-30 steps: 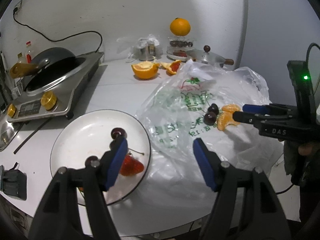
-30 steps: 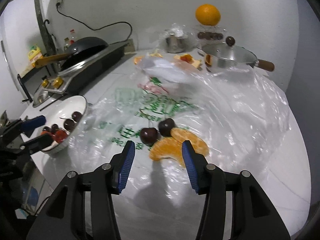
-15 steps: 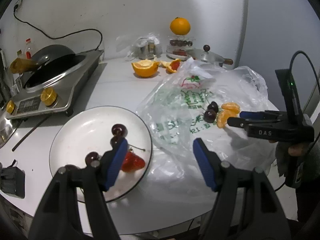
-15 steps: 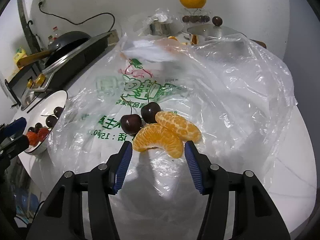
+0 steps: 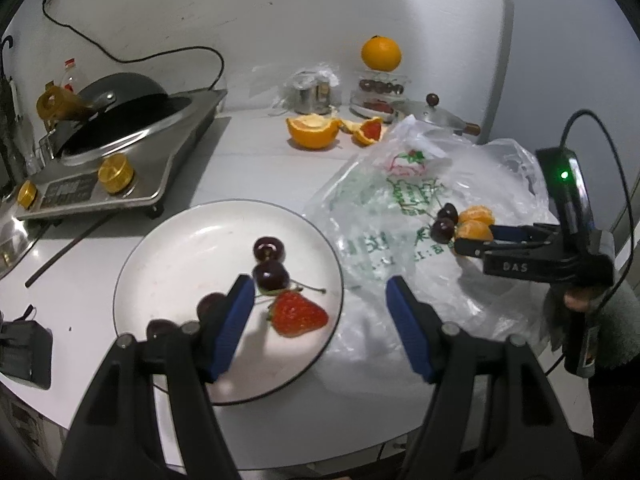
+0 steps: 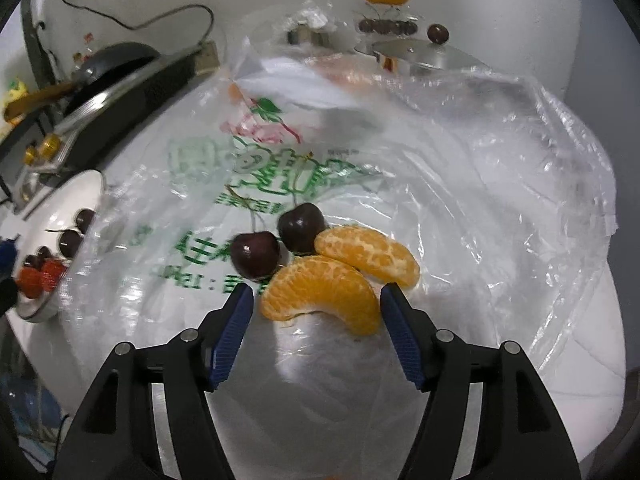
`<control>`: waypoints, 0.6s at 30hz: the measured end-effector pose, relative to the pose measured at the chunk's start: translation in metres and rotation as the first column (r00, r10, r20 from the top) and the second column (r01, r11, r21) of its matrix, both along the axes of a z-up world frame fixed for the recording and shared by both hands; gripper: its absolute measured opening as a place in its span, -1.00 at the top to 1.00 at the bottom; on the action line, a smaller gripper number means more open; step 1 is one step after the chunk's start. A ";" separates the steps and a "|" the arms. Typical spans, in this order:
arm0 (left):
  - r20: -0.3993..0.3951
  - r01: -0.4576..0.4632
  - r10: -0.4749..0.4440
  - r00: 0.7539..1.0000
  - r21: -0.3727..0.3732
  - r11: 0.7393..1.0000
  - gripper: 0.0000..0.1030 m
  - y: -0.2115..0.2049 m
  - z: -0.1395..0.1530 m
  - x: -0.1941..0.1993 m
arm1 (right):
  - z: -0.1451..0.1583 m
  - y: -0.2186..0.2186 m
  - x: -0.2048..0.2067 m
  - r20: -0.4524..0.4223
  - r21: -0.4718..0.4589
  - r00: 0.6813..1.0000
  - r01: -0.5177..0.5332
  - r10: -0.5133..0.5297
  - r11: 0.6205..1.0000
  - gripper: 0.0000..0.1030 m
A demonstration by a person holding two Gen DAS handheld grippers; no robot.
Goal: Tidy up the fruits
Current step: 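Close the right gripper on a peeled tangerine segment and lift it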
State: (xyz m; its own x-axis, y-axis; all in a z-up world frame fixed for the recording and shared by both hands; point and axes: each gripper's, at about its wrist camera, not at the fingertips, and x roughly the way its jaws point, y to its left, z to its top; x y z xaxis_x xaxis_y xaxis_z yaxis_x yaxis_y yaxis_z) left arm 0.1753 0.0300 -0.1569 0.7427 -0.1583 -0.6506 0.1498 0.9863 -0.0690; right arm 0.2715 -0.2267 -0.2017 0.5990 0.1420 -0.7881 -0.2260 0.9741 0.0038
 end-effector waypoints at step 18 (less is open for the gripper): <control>0.006 0.015 -0.015 1.000 0.012 1.000 -0.35 -0.012 0.004 -0.001 | 0.010 -0.004 -0.015 0.055 0.008 0.998 -0.040 0.040 0.999 -0.06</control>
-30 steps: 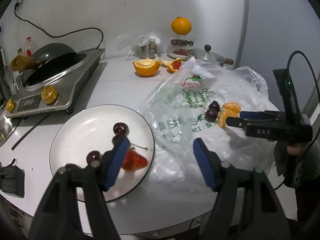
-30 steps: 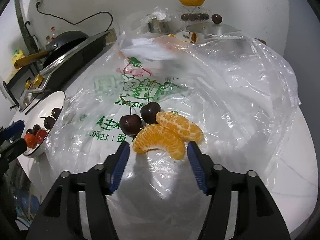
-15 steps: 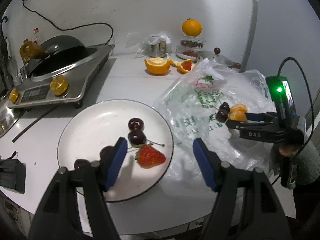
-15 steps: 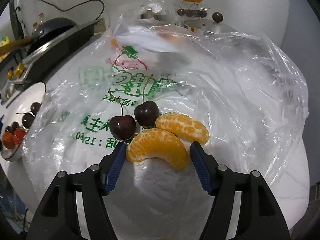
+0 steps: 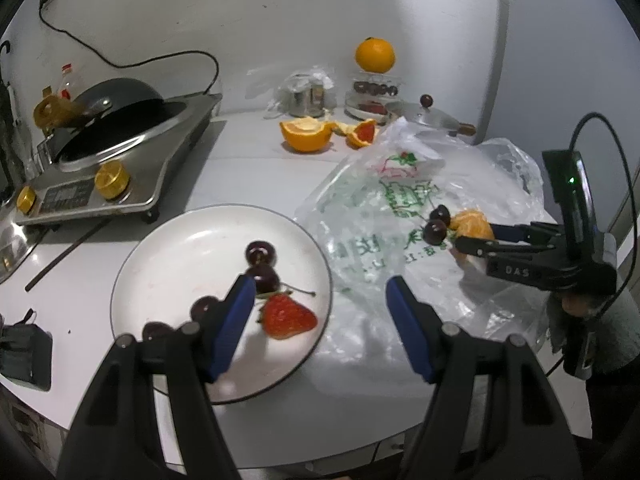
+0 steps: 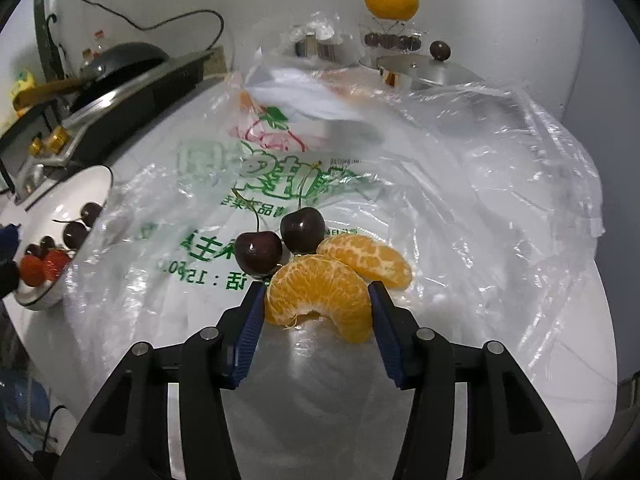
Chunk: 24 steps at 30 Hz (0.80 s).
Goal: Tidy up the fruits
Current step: 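Close the right gripper on a peeled tangerine segment and lift it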
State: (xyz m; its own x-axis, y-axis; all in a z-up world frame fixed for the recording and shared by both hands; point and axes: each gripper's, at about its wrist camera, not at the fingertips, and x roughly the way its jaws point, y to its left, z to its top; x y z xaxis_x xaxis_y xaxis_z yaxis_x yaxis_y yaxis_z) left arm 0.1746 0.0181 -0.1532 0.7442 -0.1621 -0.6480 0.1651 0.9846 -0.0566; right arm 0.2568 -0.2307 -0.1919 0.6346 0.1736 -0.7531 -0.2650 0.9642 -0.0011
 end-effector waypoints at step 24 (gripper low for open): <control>-0.052 0.119 -0.115 0.992 0.083 0.989 -0.35 -0.098 -0.005 0.037 | 0.039 -0.060 -0.008 0.087 0.137 0.994 -0.077 0.065 0.988 -0.06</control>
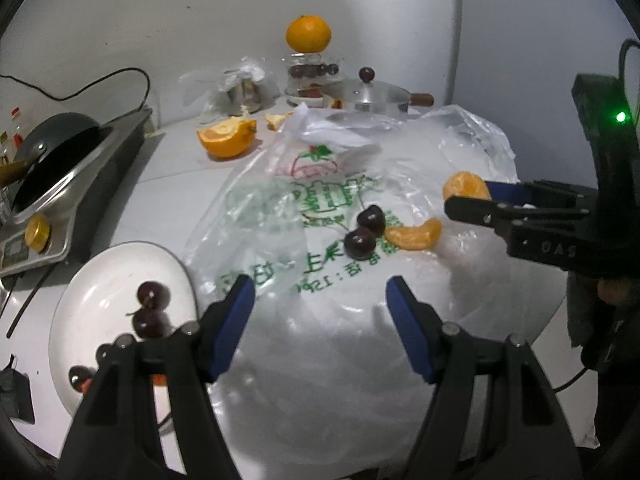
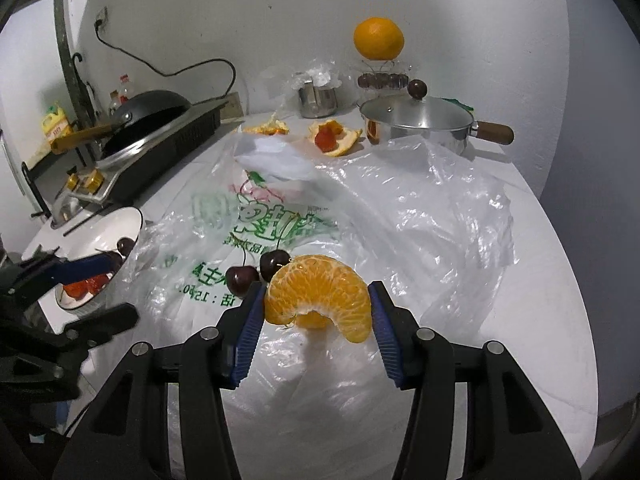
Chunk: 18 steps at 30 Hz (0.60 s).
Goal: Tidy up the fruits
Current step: 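Close the right gripper on a peeled tangerine segment and lift it, then grasp a dark cherry with the left gripper while the right gripper holds the tangerine segment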
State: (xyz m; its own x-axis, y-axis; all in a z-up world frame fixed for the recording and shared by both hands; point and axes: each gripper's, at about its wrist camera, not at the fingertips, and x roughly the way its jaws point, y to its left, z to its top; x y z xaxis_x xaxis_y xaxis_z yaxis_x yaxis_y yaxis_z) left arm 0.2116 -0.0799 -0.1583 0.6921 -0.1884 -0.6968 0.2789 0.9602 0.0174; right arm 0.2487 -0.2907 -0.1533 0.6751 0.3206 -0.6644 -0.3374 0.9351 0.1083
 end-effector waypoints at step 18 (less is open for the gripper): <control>-0.064 0.047 -0.042 0.997 0.071 0.996 -0.33 -0.051 -0.028 0.056 | -0.008 -0.020 0.029 -0.001 0.107 0.999 -0.051 0.052 0.993 -0.06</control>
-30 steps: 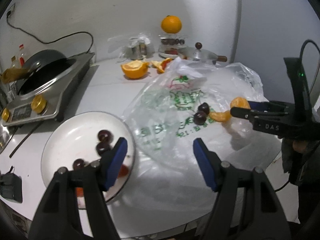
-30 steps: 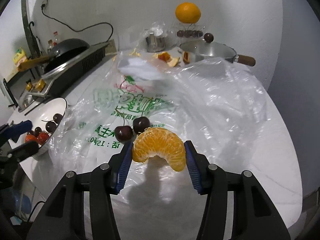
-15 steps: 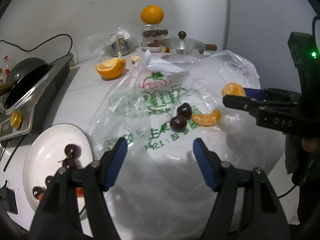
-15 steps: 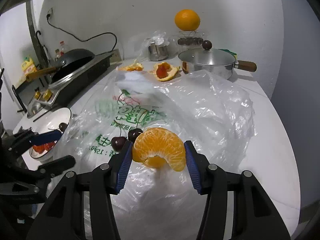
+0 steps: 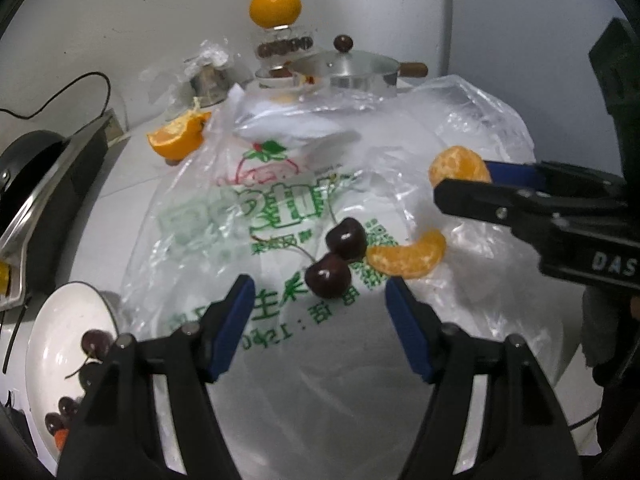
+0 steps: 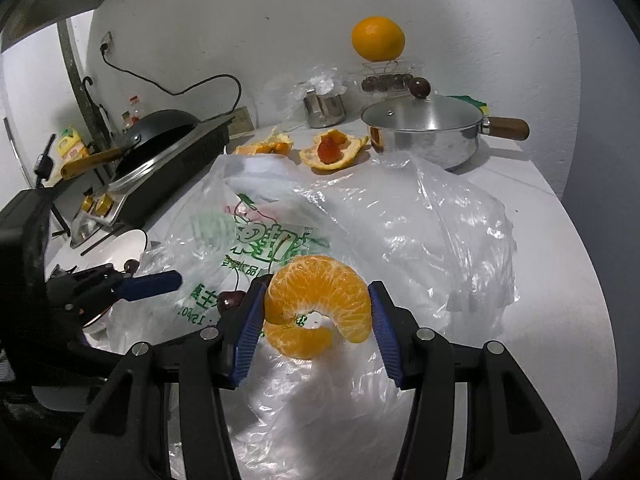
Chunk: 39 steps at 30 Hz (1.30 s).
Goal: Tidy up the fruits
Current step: 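Grasp a dark cherry with the left gripper while the right gripper holds the tangerine segment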
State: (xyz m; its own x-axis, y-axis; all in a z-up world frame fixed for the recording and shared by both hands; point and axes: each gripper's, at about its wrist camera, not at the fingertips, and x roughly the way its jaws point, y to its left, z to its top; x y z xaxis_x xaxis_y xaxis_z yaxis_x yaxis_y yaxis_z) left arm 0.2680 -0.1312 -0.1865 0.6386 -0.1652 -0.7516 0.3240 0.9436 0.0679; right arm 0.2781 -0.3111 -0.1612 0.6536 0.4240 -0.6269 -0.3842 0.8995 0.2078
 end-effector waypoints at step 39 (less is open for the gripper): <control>0.072 0.044 -0.040 0.997 -0.052 0.998 0.41 0.026 0.029 -0.029 | 0.017 0.040 -0.024 0.043 -0.034 0.997 -0.068 0.070 0.997 -0.06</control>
